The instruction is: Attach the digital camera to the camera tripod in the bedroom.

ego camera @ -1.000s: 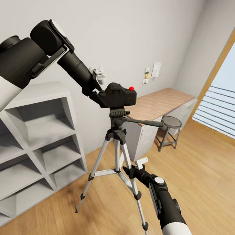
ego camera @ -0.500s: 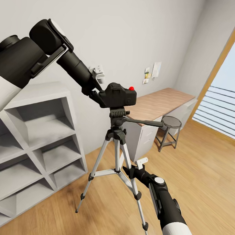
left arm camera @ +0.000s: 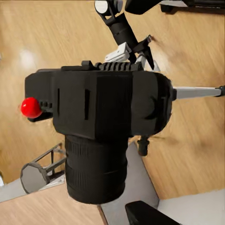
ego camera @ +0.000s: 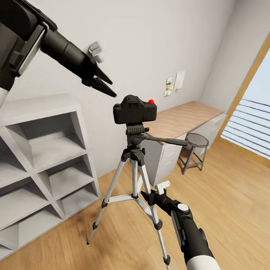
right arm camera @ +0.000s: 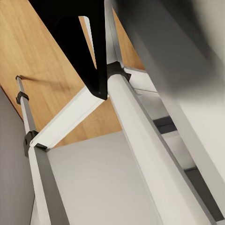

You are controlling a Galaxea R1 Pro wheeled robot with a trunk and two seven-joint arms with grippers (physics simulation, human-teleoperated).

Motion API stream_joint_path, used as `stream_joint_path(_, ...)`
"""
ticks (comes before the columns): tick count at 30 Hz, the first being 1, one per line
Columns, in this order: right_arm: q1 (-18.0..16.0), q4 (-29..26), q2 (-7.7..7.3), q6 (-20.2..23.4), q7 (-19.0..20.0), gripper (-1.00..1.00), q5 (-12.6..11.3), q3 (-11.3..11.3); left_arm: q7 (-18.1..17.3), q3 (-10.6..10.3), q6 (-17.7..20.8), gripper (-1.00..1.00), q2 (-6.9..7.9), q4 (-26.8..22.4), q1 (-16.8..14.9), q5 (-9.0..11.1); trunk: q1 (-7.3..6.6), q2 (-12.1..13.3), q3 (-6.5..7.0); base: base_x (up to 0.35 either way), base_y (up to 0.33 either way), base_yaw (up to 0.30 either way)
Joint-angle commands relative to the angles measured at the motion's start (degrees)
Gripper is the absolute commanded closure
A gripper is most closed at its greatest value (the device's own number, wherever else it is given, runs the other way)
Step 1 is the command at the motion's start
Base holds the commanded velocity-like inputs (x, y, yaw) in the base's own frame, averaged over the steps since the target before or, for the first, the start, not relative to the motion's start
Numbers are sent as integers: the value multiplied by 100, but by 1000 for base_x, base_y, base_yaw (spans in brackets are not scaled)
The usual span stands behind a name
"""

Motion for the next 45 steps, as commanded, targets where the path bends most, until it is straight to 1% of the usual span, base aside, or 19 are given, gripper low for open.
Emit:
stream_joint_path(1,-5,-6,8,24,42,100,418,-18,-17,77,61,-100,35,0,-10,11,4,-11,-13,0,0,0)
stream_joint_path(2,-5,-6,8,25,42,100,419,-18,-18,206,62,-100,94,0,-12,14,4,-11,-13,0,0,0)
stream_joint_path(3,-5,-6,8,23,41,100,420,-18,-18,253,60,-100,125,-1,-11,16,4,-11,-13,0,0,0)
stream_joint_path(7,-4,-6,8,19,44,100,421,-18,-13,368,61,-100,251,-18,-9,21,4,-11,-13,0,0,0)
stream_joint_path(8,-5,-6,8,18,46,100,421,-18,-11,400,62,-100,311,-28,-10,22,4,-11,-13,0,0,0)
stream_joint_path(16,-3,-6,8,17,49,100,421,-18,58,451,64,-100,519,-52,-8,15,4,-11,-13,0,0,0)
stream_joint_path(17,-4,-6,8,17,49,100,421,-18,109,455,66,-100,540,-53,-6,11,4,-11,-13,0,0,0)
stream_joint_path(18,-4,-6,8,17,49,100,421,-18,265,462,79,-100,581,-48,6,12,4,-11,-13,0,0,0)
stream_joint_path(22,-5,-6,8,17,49,100,421,-18,653,521,143,-100,656,-3,48,22,4,-11,-13,0,0,0)
stream_joint_path(24,-5,-6,8,17,49,100,421,-18,817,602,180,-100,718,40,75,28,4,-11,-13,0,0,0)
stream_joint_path(25,-5,-6,8,15,49,100,421,-18,937,695,206,-100,778,112,133,40,4,-11,-13,0,0,0)
stream_joint_path(30,-6,-6,8,0,49,100,421,-19,1079,882,239,-100,844,467,394,123,4,-11,-13,0,0,0)
stream_joint_path(31,-6,-6,11,-7,49,100,418,-20,1100,920,245,-100,850,658,515,214,4,-11,-13,0,0,0)
stream_joint_path(34,-6,-6,13,-12,49,100,415,-19,1110,954,247,-100,848,988,686,439,4,-11,-13,0,0,0)
stream_joint_path(38,-6,-6,15,-16,49,100,414,-19,1117,973,228,-100,838,1439,964,865,4,-11,-13,0,0,0)
stream_joint_path(39,-6,-6,16,-17,49,100,413,-18,1120,979,210,-100,832,1640,1156,1115,4,-11,-13,0,0,0)
stream_joint_path(42,-6,-6,14,-18,49,100,413,-18,1129,986,138,-100,826,1916,1493,1523,4,-11,-13,0,0,0)
stream_joint_path(44,-6,-6,14,-18,49,100,413,-18,1153,990,24,-100,822,2105,1740,1822,4,-11,-13,0,0,0)
stream_joint_path(45,-6,-6,13,-18,49,100,413,-18,1173,993,-184,-100,817,2337,1980,2143,4,-11,-13,0,0,0)
